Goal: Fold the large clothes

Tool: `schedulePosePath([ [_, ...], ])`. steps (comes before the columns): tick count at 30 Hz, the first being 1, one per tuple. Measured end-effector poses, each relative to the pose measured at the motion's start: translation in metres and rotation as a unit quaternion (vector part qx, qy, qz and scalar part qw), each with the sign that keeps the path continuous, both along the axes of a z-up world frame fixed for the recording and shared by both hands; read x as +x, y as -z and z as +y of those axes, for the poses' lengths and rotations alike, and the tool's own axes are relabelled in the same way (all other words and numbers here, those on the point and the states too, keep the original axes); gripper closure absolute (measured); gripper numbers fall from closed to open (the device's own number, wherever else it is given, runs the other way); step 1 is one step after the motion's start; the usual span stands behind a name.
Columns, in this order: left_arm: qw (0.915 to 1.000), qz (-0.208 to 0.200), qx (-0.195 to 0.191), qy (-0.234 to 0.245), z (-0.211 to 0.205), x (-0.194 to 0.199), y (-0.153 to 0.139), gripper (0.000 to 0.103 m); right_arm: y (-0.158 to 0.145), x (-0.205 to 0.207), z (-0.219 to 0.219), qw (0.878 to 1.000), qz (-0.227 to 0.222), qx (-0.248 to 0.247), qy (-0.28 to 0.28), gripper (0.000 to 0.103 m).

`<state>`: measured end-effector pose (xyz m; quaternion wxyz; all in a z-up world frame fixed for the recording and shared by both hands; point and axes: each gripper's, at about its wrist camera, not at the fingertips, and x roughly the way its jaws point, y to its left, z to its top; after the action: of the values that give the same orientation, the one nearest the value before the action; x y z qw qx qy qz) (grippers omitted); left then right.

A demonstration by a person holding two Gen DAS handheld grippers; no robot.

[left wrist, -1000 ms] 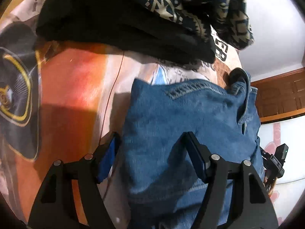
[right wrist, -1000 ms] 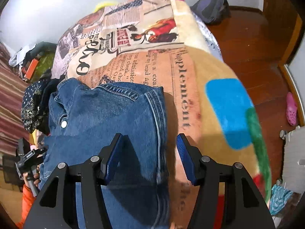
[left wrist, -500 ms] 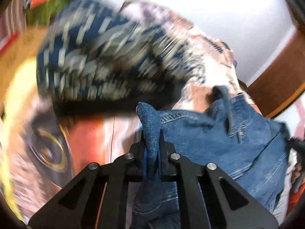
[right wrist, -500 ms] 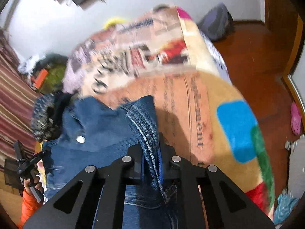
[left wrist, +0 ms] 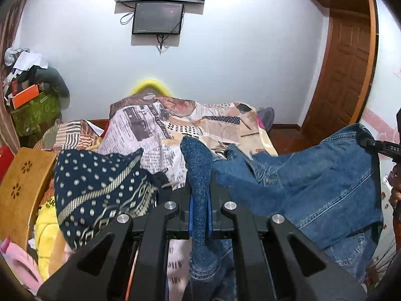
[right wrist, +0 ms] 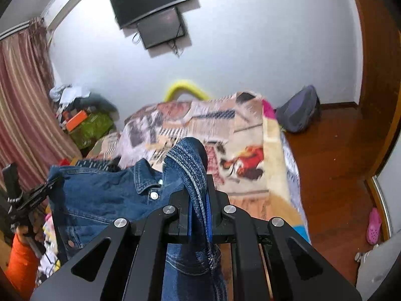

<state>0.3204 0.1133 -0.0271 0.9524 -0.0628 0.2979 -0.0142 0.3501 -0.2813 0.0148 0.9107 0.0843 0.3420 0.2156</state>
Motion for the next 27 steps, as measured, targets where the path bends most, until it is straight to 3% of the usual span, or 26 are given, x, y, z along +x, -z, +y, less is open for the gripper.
schedulePosePath([
  [3,0.9991,0.032,-0.015,-0.021,0.018,0.031,0.018,0.096,0.016,0.025,-0.006,0.999,0.025,0.002,0.024,0.096],
  [8,0.9916,0.113,-0.023,-0.059,0.046,0.068,0.087,0.096,0.083,0.064,-0.016,0.993,0.097,-0.028,0.060,0.096],
  [14,0.9854,0.150,-0.025,-0.077,0.059,0.085,0.129,0.095,0.141,0.089,-0.037,0.982,0.160,-0.035,0.090,0.096],
  [18,0.9853,0.152,-0.007,-0.078,0.054,0.085,0.129,0.092,0.150,0.089,-0.036,0.981,0.163,-0.050,0.089,0.093],
  [22,0.9855,0.149,0.000,-0.081,0.051,0.078,0.121,0.091,0.139,0.078,-0.033,0.984,0.141,-0.069,0.088,0.090],
  [27,0.9844,0.147,0.039,-0.088,0.049,0.061,0.108,0.088,0.121,0.054,-0.030,0.984,0.116,-0.110,0.079,0.088],
])
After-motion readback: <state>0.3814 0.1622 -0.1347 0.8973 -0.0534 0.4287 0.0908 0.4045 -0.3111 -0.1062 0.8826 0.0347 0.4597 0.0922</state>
